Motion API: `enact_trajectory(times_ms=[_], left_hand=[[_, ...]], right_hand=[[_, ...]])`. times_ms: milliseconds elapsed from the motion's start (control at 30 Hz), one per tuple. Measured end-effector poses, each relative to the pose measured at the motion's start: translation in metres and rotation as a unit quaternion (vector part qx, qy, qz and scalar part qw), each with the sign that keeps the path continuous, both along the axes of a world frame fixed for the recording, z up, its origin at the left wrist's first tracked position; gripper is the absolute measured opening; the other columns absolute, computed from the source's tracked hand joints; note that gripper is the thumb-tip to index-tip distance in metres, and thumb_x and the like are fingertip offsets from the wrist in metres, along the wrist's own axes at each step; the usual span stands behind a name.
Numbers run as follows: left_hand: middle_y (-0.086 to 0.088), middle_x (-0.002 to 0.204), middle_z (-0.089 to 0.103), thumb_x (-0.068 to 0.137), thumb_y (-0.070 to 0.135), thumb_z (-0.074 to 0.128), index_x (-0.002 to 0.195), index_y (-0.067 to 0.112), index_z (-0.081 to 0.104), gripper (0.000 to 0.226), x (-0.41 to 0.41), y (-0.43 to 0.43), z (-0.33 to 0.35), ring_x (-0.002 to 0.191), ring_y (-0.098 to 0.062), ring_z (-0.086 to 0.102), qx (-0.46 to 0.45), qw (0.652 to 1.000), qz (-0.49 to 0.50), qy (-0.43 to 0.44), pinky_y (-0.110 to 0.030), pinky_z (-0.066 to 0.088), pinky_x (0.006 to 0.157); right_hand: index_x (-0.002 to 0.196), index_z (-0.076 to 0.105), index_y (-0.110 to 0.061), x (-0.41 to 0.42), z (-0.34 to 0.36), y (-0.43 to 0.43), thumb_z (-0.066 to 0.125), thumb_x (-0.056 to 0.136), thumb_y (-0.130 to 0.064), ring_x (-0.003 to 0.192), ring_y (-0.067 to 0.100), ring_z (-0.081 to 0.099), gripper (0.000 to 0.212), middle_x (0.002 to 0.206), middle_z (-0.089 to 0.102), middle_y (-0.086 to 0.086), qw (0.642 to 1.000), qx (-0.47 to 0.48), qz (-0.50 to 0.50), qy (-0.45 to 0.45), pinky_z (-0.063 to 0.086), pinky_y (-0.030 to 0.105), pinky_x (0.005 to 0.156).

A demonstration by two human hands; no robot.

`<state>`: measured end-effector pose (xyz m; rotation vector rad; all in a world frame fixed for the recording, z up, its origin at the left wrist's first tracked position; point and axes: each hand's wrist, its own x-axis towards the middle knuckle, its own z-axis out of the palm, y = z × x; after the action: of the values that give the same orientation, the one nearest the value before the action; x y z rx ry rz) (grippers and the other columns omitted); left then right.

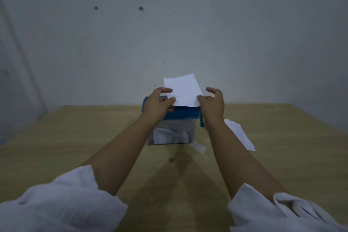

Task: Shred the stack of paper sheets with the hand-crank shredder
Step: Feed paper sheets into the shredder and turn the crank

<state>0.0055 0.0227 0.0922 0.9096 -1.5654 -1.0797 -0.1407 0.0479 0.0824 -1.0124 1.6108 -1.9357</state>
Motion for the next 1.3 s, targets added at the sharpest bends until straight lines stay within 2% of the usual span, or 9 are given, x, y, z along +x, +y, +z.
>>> enact_trajectory(times_ms=[67, 200, 367, 467, 600, 733, 933, 1167, 1300], left_hand=[[-0.016, 0.111, 0.06, 0.091, 0.003, 0.056, 0.108, 0.008, 0.06, 0.018, 0.009, -0.013, 0.003, 0.095, -0.022, 0.06, -0.005, 1.0, 0.009, -0.014, -0.013, 0.054, 0.067], [-0.011, 0.099, 0.059, 0.091, 0.004, 0.057, 0.113, 0.006, 0.063, 0.023, 0.023, -0.033, 0.01, 0.067, -0.009, 0.05, -0.027, 0.997, 0.038, -0.062, -0.005, 0.042, 0.055], [-0.004, 0.108, 0.06, 0.09, 0.007, 0.06, 0.113, 0.011, 0.064, 0.024, 0.029, -0.051, 0.015, 0.103, -0.015, 0.055, -0.005, 0.999, 0.024, -0.047, -0.019, 0.044, 0.084], [-0.003, 0.109, 0.061, 0.089, 0.008, 0.062, 0.108, 0.015, 0.064, 0.021, 0.031, -0.061, 0.017, 0.105, -0.016, 0.056, -0.009, 0.999, 0.01, -0.043, -0.023, 0.043, 0.089], [0.0, 0.102, 0.062, 0.087, 0.009, 0.064, 0.103, 0.019, 0.065, 0.018, 0.034, -0.07, 0.015, 0.102, -0.016, 0.056, -0.066, 0.994, 0.025, -0.078, -0.024, 0.044, 0.089], [0.008, 0.09, 0.06, 0.086, 0.011, 0.066, 0.1, 0.019, 0.066, 0.016, 0.037, -0.074, 0.008, 0.094, -0.01, 0.055, -0.106, 0.988, 0.024, -0.111, -0.025, 0.04, 0.09], [0.004, 0.098, 0.065, 0.084, 0.019, 0.069, 0.096, 0.027, 0.067, 0.014, 0.041, -0.072, -0.003, 0.096, -0.01, 0.058, -0.112, 0.985, 0.024, -0.132, -0.032, 0.042, 0.095], [0.002, 0.103, 0.066, 0.085, 0.02, 0.068, 0.098, 0.027, 0.067, 0.014, 0.044, -0.073, -0.004, 0.1, -0.013, 0.059, -0.125, 0.977, 0.033, -0.17, -0.041, 0.044, 0.1], [-0.002, 0.131, 0.053, 0.089, 0.025, 0.062, 0.105, 0.021, 0.067, 0.017, 0.03, -0.064, -0.009, 0.13, -0.022, 0.041, -0.255, 0.918, 0.165, -0.256, -0.054, 0.023, 0.111]], right_hand=[[0.118, 0.048, -0.016, 0.006, 0.006, -0.005, 0.055, 0.089, -0.006, 0.081, 0.017, 0.057, 0.032, 0.094, 0.059, 0.006, 0.999, 0.007, 0.025, 0.027, 0.048, 0.025, 0.065], [0.106, 0.063, -0.01, 0.006, 0.022, -0.017, 0.054, 0.09, -0.002, 0.093, 0.018, 0.057, 0.021, 0.106, 0.06, 0.007, 0.991, 0.046, 0.11, 0.052, 0.053, 0.025, 0.073], [0.097, 0.071, -0.012, -0.006, 0.039, -0.035, 0.061, 0.086, -0.002, 0.093, 0.017, 0.059, 0.018, 0.102, 0.066, 0.003, 0.98, 0.077, 0.184, 0.021, 0.051, 0.031, 0.089], [0.098, 0.071, -0.015, -0.015, 0.043, -0.044, 0.064, 0.084, -0.004, 0.102, 0.017, 0.057, 0.019, 0.104, 0.066, -0.002, 0.974, 0.08, 0.208, 0.028, 0.045, 0.031, 0.094], [0.109, 0.068, -0.011, -0.019, 0.04, -0.05, 0.063, 0.085, -0.005, 0.09, 0.001, 0.055, 0.026, 0.105, 0.063, -0.003, 0.97, 0.058, 0.207, 0.111, 0.042, 0.01, 0.077], [0.11, 0.067, -0.009, -0.021, 0.03, -0.052, 0.064, 0.084, -0.001, 0.085, 0.0, 0.056, 0.027, 0.097, 0.063, -0.007, 0.969, 0.043, 0.207, 0.13, 0.046, 0.001, 0.064], [0.102, 0.069, -0.02, -0.027, 0.015, -0.047, 0.065, 0.085, -0.009, 0.088, 0.001, 0.056, 0.021, 0.096, 0.064, -0.013, 0.962, 0.062, 0.221, 0.145, 0.043, 0.002, 0.062], [0.103, 0.069, -0.021, -0.024, 0.015, -0.047, 0.065, 0.086, -0.01, 0.086, 0.002, 0.056, 0.021, 0.095, 0.064, -0.01, 0.959, 0.068, 0.217, 0.169, 0.045, 0.005, 0.064], [0.103, 0.068, -0.02, -0.024, 0.015, -0.048, 0.064, 0.086, -0.009, 0.085, 0.0, 0.057, 0.021, 0.096, 0.064, -0.009, 0.959, 0.066, 0.219, 0.169, 0.045, 0.004, 0.064]])
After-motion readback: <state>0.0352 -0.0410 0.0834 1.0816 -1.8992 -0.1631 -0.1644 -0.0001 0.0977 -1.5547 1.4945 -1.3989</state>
